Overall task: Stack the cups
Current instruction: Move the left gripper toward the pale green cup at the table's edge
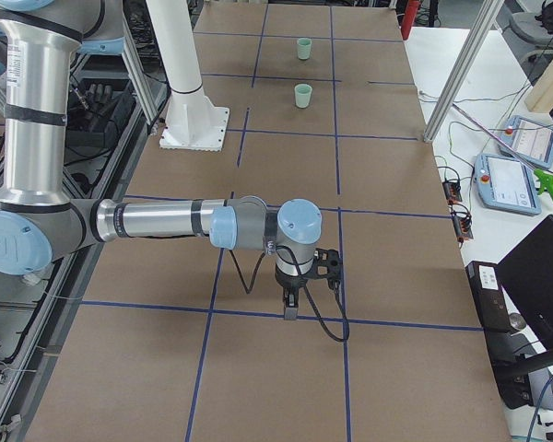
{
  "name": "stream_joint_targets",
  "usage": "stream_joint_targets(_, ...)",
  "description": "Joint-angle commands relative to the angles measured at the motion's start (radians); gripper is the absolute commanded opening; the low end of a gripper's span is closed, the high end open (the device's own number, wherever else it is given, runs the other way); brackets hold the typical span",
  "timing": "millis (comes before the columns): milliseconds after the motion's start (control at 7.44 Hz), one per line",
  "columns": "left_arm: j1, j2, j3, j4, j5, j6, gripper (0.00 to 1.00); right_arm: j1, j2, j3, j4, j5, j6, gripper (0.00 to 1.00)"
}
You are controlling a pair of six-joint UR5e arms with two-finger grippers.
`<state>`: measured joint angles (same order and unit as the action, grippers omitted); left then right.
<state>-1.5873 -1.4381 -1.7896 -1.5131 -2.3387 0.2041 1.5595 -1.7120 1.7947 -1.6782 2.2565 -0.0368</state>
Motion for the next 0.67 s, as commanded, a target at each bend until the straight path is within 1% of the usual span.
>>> stream_joint_targets(0,0.031,-0.004,-0.001,-0.183,-0.001,-0.011,1.0,-0.001,0.0,0.0,0.0,0.0,0.0,1.0)
stream_joint_targets(134,0.055,-0.005,0.001,-0.193,-0.001,-0.075,1.0,-0.001,0.0,0.0,0.0,0.0,0.0,1.0)
stream_joint_targets(269,0.146,-0.005,-0.019,-0.199,0.001,-0.224,1.0,-0.001,0.0,0.0,0.0,0.0,0.0,1.0)
stream_joint_targets(403,0.238,-0.007,-0.016,-0.299,0.009,-0.412,1.0,-0.001,0.0,0.0,0.0,0.0,0.0,1.0)
stream_joint_targets(537,0.321,-0.005,-0.002,-0.438,0.013,-0.587,1.0,0.001,0.0,0.0,0.0,0.0,0.0,1.0)
